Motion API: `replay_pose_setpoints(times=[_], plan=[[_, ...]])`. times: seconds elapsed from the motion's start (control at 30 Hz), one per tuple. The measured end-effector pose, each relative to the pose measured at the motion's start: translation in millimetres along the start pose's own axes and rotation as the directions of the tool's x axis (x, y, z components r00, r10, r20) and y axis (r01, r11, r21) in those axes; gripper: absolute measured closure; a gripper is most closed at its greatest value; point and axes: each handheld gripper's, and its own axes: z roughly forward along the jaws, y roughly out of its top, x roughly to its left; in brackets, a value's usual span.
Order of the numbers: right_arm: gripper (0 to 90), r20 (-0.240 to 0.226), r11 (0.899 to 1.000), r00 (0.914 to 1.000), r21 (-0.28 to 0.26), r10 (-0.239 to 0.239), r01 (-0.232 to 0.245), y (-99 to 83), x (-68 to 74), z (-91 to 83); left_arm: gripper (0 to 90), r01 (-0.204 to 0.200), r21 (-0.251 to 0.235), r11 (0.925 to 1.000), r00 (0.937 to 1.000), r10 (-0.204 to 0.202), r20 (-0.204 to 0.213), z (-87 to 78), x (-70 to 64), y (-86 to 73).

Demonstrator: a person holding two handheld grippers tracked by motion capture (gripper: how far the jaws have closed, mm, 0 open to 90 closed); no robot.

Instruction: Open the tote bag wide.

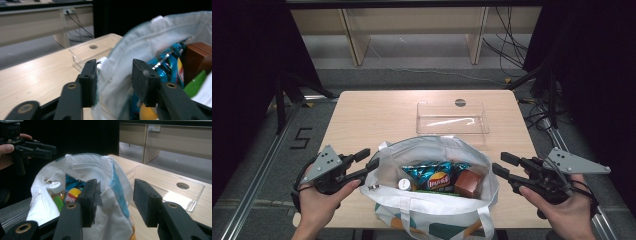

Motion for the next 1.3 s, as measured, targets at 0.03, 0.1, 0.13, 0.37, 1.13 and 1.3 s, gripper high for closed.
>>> replay_pose_setpoints(times=[0.03, 0.1, 0.13, 0.37, 1.13, 1.3], plan=[[54.8, 0.000, 1.000, 1.0000, 0.000, 0.000, 0.000, 0.0, 0.0, 0.0, 51.8, 0.008, 0.008, 0.9999, 0.9999, -0.008, -0.011, -1.8, 0.7, -0.8], [55.0, -0.002, 1.000, 0.9996, -0.008, -0.028, 0.028, 1.5, 2.0, 0.5, 47.5, 0.051, 0.037, 0.9980, 0.9986, -0.050, -0.018, -1.9, 4.6, -7.9], [55.0, -0.002, 1.000, 0.9996, -0.008, -0.028, 0.028, 1.5, 2.0, 0.5, 47.5, 0.051, 0.037, 0.9980, 0.9986, -0.050, -0.018, -1.9, 4.6, -7.9], [55.6, 0.004, 1.000, 0.9997, 0.003, -0.025, 0.025, 1.1, 7.5, 4.7, 47.6, 0.074, 0.057, 0.9956, 0.9969, -0.073, -0.031, -0.1, 10.8, -15.4], [88.7, 0.073, 0.977, 0.9913, 0.192, -0.110, 0.094, -20.1, 0.3, 14.6, 86.2, 0.023, 0.231, 0.9727, 0.9995, -0.027, 0.015, 18.5, 1.9, -23.3], [88.8, 0.087, 0.971, 0.9933, 0.233, -0.076, 0.054, -31.6, -3.9, 18.4, 87.8, -0.009, 0.256, 0.9666, 0.9991, -0.001, 0.042, 22.1, -6.9, -25.6]])
